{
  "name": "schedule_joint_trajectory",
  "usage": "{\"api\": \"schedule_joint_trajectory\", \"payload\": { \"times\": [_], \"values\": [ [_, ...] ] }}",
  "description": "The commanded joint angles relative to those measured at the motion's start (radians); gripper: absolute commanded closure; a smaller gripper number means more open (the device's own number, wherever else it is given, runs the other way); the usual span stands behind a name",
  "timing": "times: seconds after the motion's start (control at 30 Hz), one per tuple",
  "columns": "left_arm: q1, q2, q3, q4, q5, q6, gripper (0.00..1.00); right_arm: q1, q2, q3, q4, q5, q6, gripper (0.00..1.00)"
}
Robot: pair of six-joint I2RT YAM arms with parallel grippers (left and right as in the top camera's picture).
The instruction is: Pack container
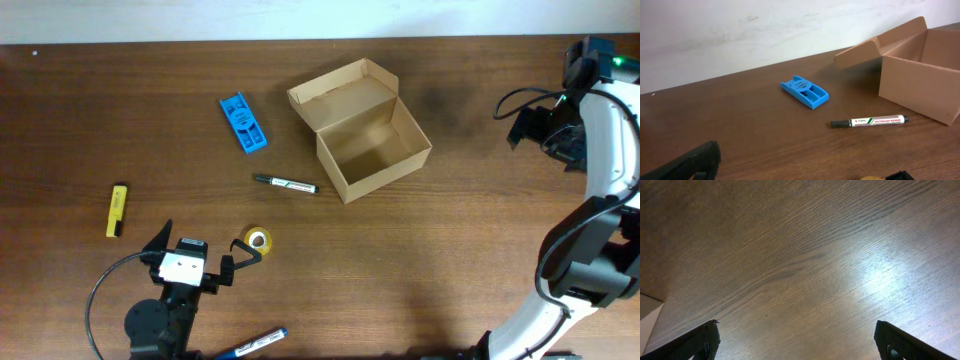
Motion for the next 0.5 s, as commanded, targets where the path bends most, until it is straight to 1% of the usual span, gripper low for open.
{"api": "schedule_joint_trajectory", "payload": {
  "times": [0.0, 0.13, 0.27, 0.37, 0.47],
  "values": [
    [-0.004, 0.0, -0.005, 0.0, -0.011, -0.005, 0.0, 0.003, -0.082, -0.003, 0.011, 0.013, 0.004, 0.01],
    [-0.004, 0.0, -0.005, 0.0, -0.011, -0.005, 0.0, 0.003, -0.132, -0.003, 0.018, 0.013, 0.004, 0.01],
    [-0.004, 0.0, -0.005, 0.0, -0.011, -0.005, 0.0, 0.005, -0.223, -0.004, 0.018, 0.013, 0.004, 0.01],
    [-0.004, 0.0, -0.005, 0.0, -0.011, -0.005, 0.0, 0.005, -0.312, -0.004, 0.018, 0.013, 0.004, 0.01],
    [-0.004, 0.0, -0.005, 0.0, -0.011, -0.005, 0.0, 0.005, -0.442, -0.004, 0.006, 0.013, 0.004, 0.01]
  ]
}}
